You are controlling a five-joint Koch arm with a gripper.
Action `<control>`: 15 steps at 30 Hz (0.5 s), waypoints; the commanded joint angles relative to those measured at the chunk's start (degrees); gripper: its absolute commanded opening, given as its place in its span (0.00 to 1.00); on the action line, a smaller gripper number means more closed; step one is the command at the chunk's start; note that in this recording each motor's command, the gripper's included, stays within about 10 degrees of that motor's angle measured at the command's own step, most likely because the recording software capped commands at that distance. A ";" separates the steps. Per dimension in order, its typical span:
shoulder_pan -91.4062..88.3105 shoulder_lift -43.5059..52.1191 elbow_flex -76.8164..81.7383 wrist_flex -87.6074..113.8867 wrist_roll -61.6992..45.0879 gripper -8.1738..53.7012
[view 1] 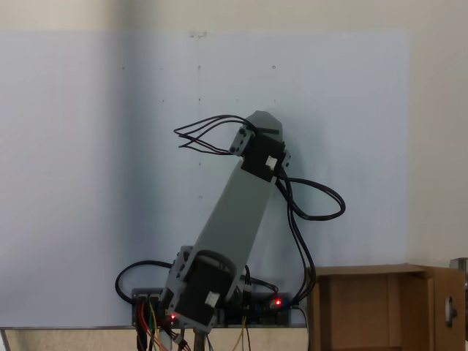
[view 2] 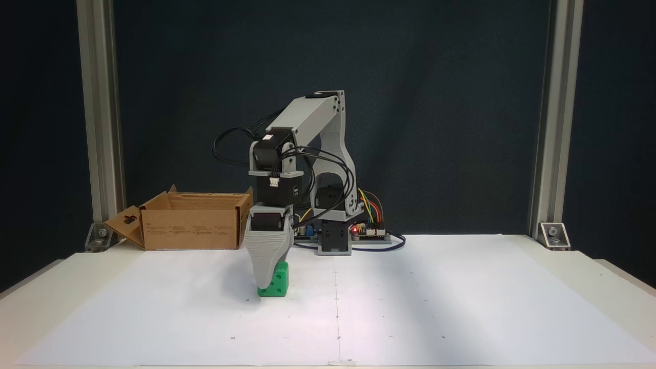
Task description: Grasp a green dice and put it in the bin.
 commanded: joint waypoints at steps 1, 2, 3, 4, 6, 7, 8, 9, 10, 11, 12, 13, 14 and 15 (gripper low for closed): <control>0.09 0.35 -1.23 -0.88 -4.22 0.83; 0.18 0.18 -1.23 -0.79 -4.22 0.82; 0.18 0.09 -1.23 -0.79 -4.22 0.81; 0.18 -0.09 -1.23 -0.79 -4.22 0.81; 0.26 -0.62 -1.23 -0.70 -4.22 0.80; 0.26 -1.49 -1.23 -0.70 -4.22 0.80; 0.35 -1.85 -1.23 -0.70 -4.22 0.80; 0.44 -2.72 -1.23 -0.70 -4.22 0.80; 0.44 -3.08 -1.14 -0.62 -4.22 0.79; 0.44 -3.16 -1.05 -0.70 -4.22 0.79; 0.35 -3.43 -1.05 -0.70 -4.13 0.79; 0.35 -3.43 -0.97 -0.70 -4.13 0.79; 0.18 -3.43 -0.88 -0.70 -4.13 0.79; 0.18 -3.52 -0.79 -0.70 -4.13 0.79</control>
